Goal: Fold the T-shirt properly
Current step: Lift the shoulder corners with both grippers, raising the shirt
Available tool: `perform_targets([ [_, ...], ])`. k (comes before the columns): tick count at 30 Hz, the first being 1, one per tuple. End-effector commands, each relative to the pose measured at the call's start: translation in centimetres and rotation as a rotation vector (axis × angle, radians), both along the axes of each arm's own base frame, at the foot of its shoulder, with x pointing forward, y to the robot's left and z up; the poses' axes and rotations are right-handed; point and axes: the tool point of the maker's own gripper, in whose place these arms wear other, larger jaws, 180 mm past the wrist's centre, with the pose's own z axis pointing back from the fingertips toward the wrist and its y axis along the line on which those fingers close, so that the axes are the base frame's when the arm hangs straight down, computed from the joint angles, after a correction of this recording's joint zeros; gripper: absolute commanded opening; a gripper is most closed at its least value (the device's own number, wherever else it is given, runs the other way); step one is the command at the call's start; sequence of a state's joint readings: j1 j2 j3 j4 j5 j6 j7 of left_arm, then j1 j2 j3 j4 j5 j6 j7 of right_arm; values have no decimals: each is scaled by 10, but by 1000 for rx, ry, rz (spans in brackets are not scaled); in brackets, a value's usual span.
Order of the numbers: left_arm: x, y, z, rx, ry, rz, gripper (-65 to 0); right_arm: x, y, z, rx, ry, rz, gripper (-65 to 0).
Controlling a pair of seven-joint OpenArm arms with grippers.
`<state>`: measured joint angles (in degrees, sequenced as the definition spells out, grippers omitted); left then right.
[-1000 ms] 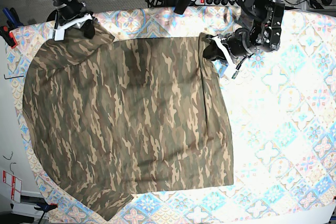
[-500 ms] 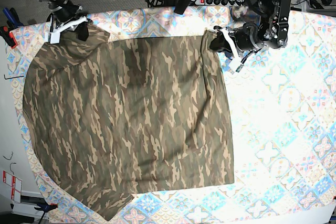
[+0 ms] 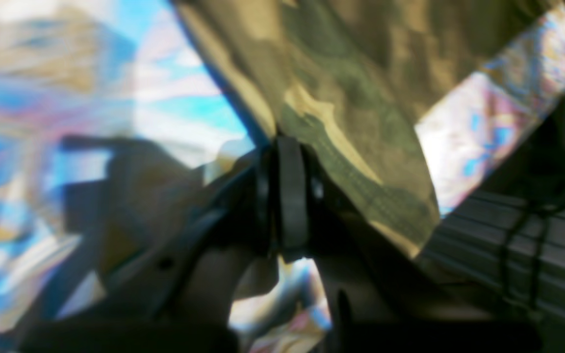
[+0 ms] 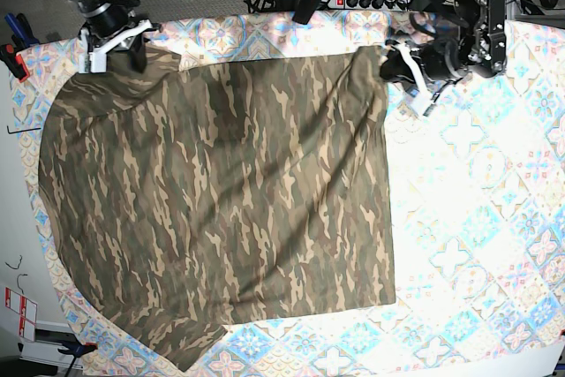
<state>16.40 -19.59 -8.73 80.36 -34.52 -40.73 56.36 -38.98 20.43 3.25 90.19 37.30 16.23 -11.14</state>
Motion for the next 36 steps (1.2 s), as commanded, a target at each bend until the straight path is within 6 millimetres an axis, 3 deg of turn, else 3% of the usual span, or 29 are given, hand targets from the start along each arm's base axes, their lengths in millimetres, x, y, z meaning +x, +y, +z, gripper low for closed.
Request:
perform_targets([
  [1,-3,17,-2,55,15,9,-638,-1,-9,7,-26,-29,-12,-643],
  [6,-11,37,-3,93,58,40,-638,-15,-27,17,-162,-41,-53,-643],
  [12,-13,33,-3,93,68,29,-638,-21,-17,16,-236,-28,-28,-643],
  [19,-7,16,39,145,-68,-77,-638,-21,-16,15,-237,-26,-28,-643],
  [27,-7,9,44,141,-65,-66,-638,-21,-16,15,-237,-26,-28,-643],
  [33,15,2,72,165,-174,-99,-638,-22,-18,17,-242,-32,-31,-643],
  [36,25,6,77,202,-171,-119,-638,-18,-19,21,-249,-46,-27,-643],
])
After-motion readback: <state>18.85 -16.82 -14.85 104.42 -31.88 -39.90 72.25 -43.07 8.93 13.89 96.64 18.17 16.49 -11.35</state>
